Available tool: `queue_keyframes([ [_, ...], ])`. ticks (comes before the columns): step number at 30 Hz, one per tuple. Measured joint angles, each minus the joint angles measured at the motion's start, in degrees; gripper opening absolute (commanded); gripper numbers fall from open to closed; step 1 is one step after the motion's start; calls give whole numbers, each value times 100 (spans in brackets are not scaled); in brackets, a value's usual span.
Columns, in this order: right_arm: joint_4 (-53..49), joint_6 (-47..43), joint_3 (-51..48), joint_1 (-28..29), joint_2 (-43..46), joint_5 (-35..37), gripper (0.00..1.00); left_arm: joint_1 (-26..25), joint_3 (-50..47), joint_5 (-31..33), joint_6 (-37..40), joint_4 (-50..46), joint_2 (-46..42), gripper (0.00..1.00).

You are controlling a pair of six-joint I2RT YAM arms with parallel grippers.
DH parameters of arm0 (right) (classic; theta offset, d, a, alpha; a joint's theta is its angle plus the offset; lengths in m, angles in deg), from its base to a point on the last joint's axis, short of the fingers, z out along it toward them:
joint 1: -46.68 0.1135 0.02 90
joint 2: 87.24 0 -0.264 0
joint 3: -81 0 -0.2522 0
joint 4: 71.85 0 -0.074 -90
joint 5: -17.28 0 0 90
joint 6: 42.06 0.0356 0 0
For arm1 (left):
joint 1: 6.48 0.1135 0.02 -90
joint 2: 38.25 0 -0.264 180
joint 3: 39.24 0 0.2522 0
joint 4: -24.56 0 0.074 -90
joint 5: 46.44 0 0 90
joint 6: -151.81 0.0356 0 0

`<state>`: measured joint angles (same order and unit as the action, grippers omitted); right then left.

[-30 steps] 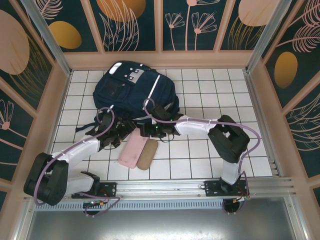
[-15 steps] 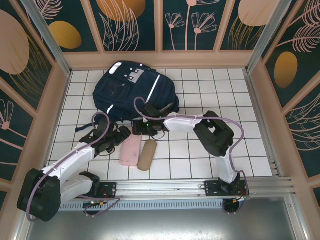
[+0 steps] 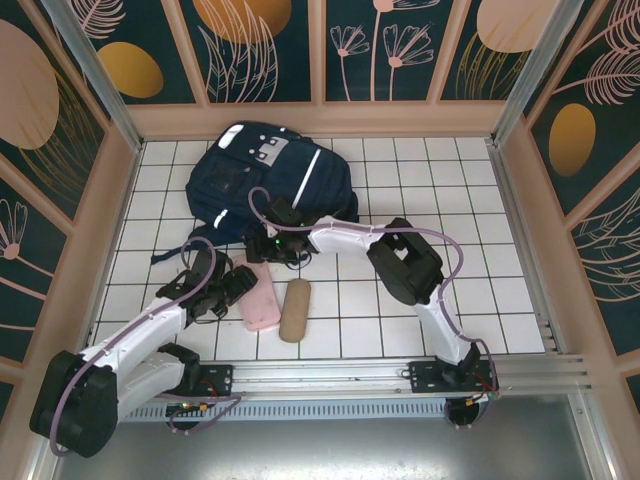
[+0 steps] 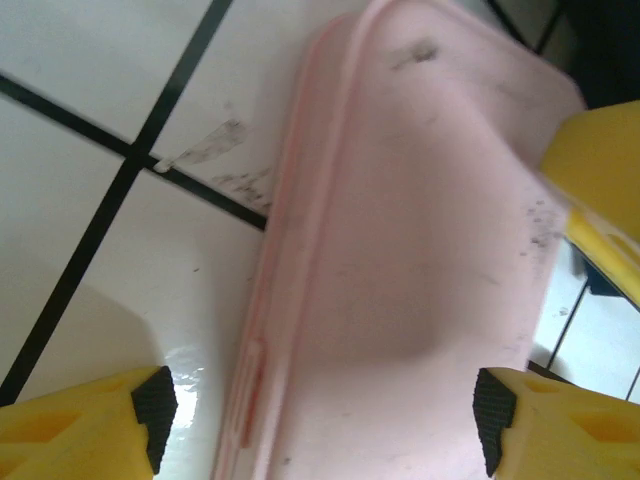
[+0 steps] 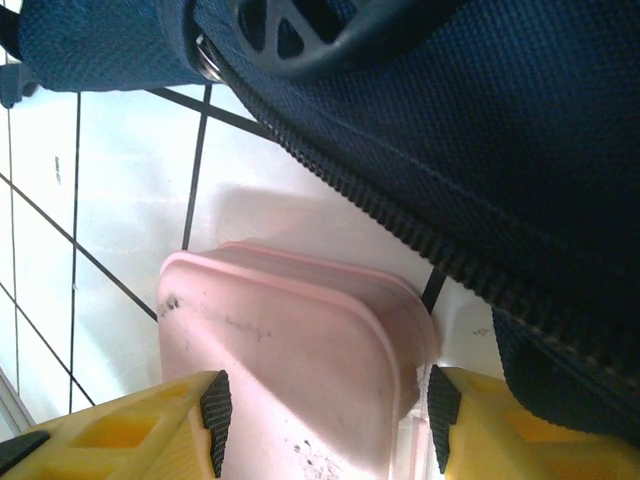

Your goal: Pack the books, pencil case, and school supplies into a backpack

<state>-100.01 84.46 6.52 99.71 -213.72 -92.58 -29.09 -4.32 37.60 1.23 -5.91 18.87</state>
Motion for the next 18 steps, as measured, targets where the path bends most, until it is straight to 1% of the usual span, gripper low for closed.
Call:
queue_keyframes([
  [2, -7, 0, -225, 0, 109, -13, 58, 0, -140, -35, -35, 17, -48, 69],
  [5, 20, 28, -597, 0, 321, -90, 59, 0, -186, -66, -98, 46, -138, 60],
  [8, 33, 74, -881, 11, 511, -151, 59, -2, -192, -118, -118, 109, -146, 50],
  [10, 44, 114, -970, 46, 564, -177, 59, -2, -223, -149, -149, 195, -173, 42],
  [14, 46, 157, -1014, 129, 599, -225, 60, 0, -326, -168, -164, 345, -275, 40],
  [18, 44, 186, -1014, 203, 605, -262, 59, 0, -474, -170, -273, 540, -398, 36],
])
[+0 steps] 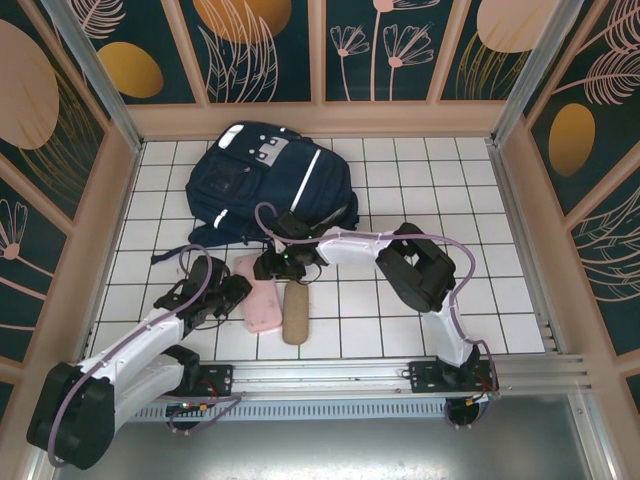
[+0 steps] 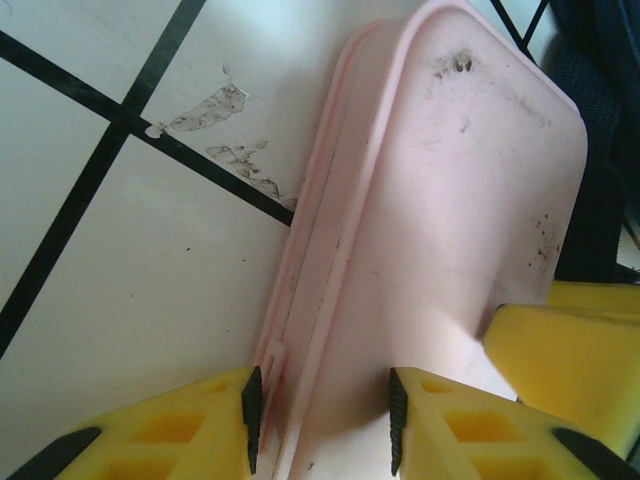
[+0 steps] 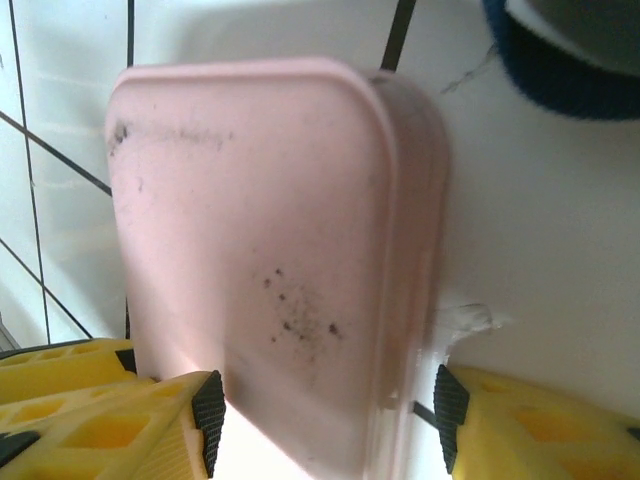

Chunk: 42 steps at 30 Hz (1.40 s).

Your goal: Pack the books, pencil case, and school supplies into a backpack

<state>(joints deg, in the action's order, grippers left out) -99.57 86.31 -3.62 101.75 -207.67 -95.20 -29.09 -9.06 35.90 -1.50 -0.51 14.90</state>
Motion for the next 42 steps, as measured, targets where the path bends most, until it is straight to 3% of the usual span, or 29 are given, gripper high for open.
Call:
queue_keyframes([
  [4, -4, 61, 0, 7, 0, -9, 44, 0, -138, 28, -240, 260, -66, 36],
  [6, -9, 96, 33, -37, -2, -15, 42, 0, -166, 81, -330, 376, -48, 36],
  [15, -184, 94, 848, -289, -520, -28, 46, 22, -70, 367, -579, 1021, 514, 38],
  [22, -302, 13, 1027, -323, -575, -109, 55, 20, 321, 348, -326, 632, 553, 52],
  [26, -280, -55, 909, -323, -516, -122, 56, 20, 330, 186, -173, 361, 166, 53],
  [34, -297, -116, 459, -323, -273, -131, 58, 20, -79, -389, -118, 378, -35, 48],
  [42, -111, -223, 278, -345, -251, -378, 59, 20, -168, -577, -17, 883, 396, 29],
])
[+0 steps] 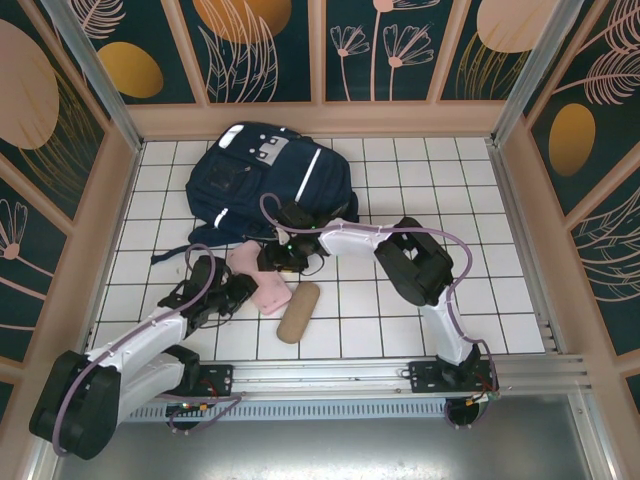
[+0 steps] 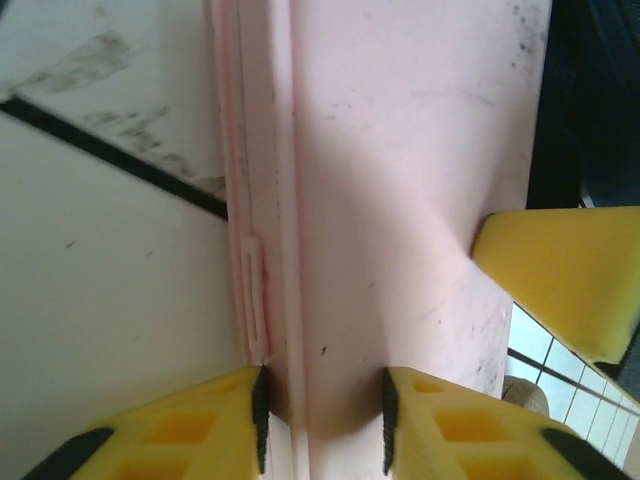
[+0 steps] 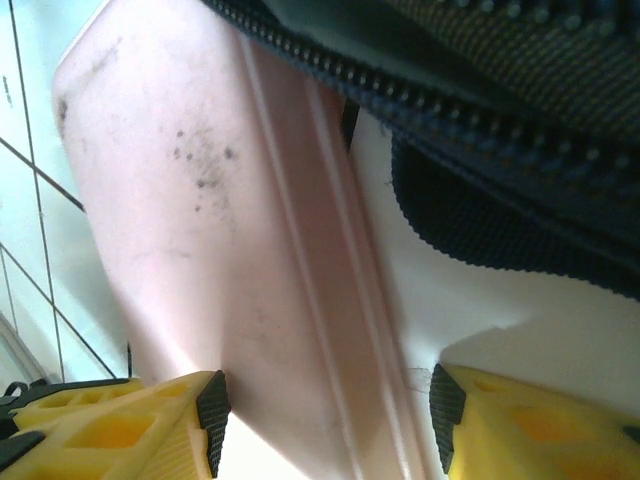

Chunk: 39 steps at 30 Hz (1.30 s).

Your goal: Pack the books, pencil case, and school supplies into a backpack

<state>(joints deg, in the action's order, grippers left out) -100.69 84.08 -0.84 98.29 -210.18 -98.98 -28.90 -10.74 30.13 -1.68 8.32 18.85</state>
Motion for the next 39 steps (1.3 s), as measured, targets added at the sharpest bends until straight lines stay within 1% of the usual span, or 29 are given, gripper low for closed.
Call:
queue_keyframes([
  [1, 44, -11, -28, -2, 0, -66, 59, 0, -17, -13, 9, 81, 20, 27],
  [6, 396, 2, -238, -96, 39, -431, 58, 0, -153, -7, 13, 234, -85, 25],
  [12, 876, 83, -533, -186, 120, -774, 57, 2, -284, 13, 11, 378, -195, 24],
  [17, 1058, 219, -619, -243, 155, -984, 55, 2, -302, 13, 13, 417, -195, 24],
  [21, 1108, 319, -647, -269, 192, -1036, 54, 2, -302, 35, 15, 417, -201, 26],
  [31, 1215, 337, -669, -275, 330, -1198, 54, 2, -313, 203, 26, 140, -490, 26],
  [39, 1209, 284, -662, -275, 236, -1237, 54, 2, -328, 214, 28, 142, -498, 25],
])
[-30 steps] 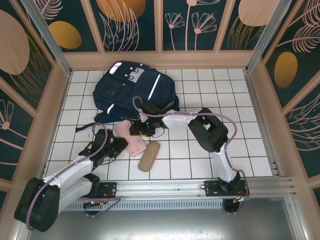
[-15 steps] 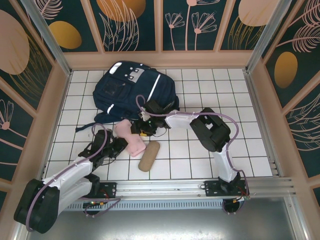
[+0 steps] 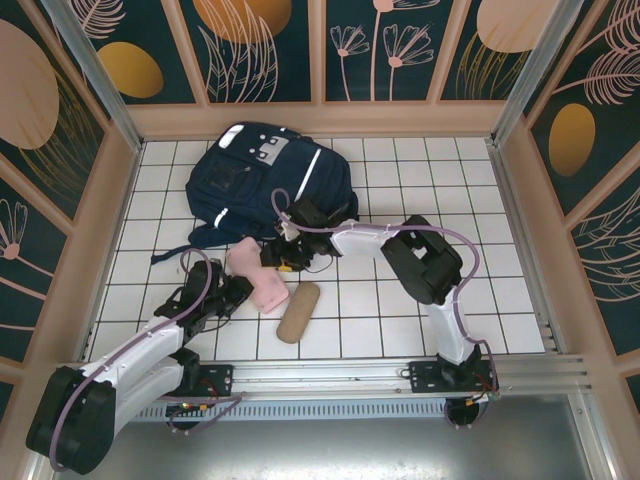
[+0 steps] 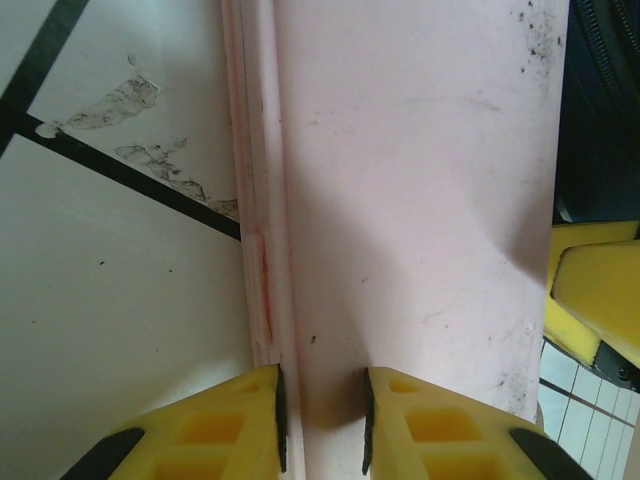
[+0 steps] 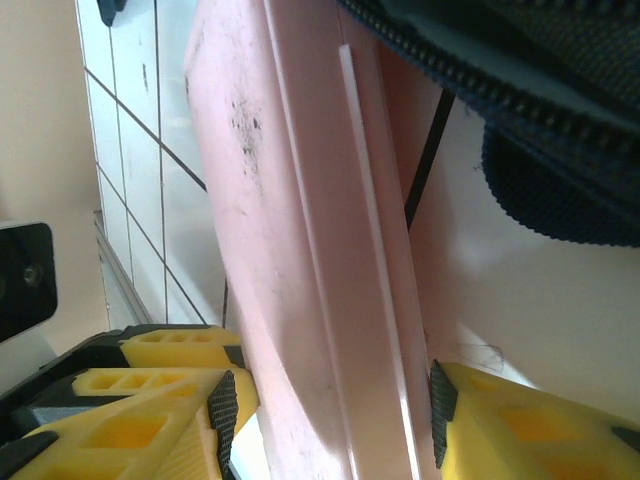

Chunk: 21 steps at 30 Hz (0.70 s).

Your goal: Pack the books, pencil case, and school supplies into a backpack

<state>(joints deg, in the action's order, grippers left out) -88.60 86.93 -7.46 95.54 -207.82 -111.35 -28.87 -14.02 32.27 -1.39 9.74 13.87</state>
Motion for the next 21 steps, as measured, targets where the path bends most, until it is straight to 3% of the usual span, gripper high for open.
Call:
queue_keyframes([
  [14, -151, -155, 210, 79, -310, -354, 46, 15, -39, 212, 0, -90, -177, 22],
  [21, -199, -232, 247, 79, -280, -472, 24, 33, -39, 319, 20, -234, -302, 26],
])
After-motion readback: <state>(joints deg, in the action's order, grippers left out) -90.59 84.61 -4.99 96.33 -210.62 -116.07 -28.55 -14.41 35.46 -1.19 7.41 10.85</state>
